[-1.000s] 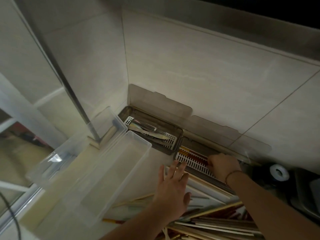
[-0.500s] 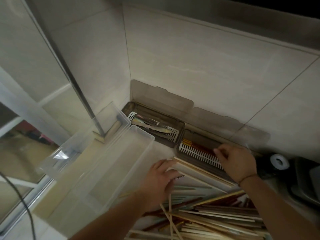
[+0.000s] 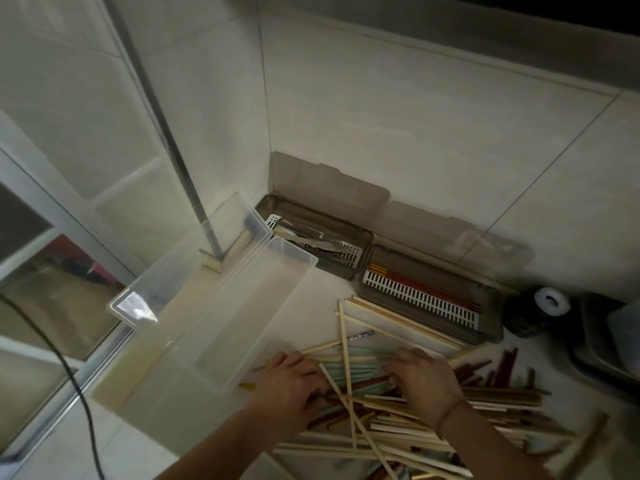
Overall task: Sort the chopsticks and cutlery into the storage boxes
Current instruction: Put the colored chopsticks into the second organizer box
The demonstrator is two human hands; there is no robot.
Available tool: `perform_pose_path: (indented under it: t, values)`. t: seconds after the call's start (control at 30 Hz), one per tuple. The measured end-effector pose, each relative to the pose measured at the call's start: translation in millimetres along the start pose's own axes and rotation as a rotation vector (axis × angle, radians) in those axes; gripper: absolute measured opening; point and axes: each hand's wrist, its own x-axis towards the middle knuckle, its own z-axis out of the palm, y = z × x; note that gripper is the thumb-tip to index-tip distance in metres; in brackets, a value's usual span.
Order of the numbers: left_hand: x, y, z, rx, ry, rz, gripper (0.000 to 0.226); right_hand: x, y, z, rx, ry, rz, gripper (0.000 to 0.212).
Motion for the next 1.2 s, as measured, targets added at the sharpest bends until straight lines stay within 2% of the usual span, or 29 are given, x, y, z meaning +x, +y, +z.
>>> perform_pose_path:
  t: [0.1,0.23,0.43,0.57,0.67,0.77,0.87,0.93,1.03,1.1,1.2]
  values:
    - [-4.7,4.9,7.3,0.015,0.031,-0.067,0.018,-1.9,-5.3,-0.9,0.014,-0.006,0.025,0.04]
    - [-8.5,6.4,10.4,0.004,0.049,-0.068,0.021,-0.5,-8.7,-9.8,-0.037,-0.014,0.014,0.04]
    - [-14.5,-2.5,14.2,-0.064,0.072,-0.09,0.026,-30.0,27.7,-22.5,-0.002,0.036,0.097,0.04]
    - [-15.4,-0.5,12.2,-0.076,0.079,-0.057,0.026,-73.9,69.2,-41.0,0.033,-0.006,0.343,0.029]
    - [-10.4,4.2,10.2,-0.047,0.086,-0.057,0.018,-106.4,89.9,-59.9,0.066,0.055,0.466,0.037]
    - [8.8,12.5,4.0,-0.053,0.187,-0.072,0.015,-113.7,94.3,-80.6,0.192,0.156,0.613,0.026]
    - [41.3,26.4,-10.1,-0.094,0.244,-0.052,0.019,-92.5,100.4,-91.4,0.199,0.222,0.635,0.018]
    - [65.7,37.2,-22.0,-0.071,0.194,-0.058,0.034,-69.4,105.2,-94.6,0.161,0.21,0.646,0.01]
    - [96.7,48.2,-35.4,0.029,0.032,-0.113,0.053,-29.8,106.3,-98.8,0.098,0.107,0.639,0.014]
    - [107.9,50.5,-38.6,0.089,-0.052,-0.169,0.06,-7.3,102.9,-100.5,0.081,0.017,0.616,0.014]
    - [113.4,52.0,-37.1,0.147,-0.118,-0.234,0.063,14.4,100.9,-98.0,0.014,-0.034,0.586,0.013]
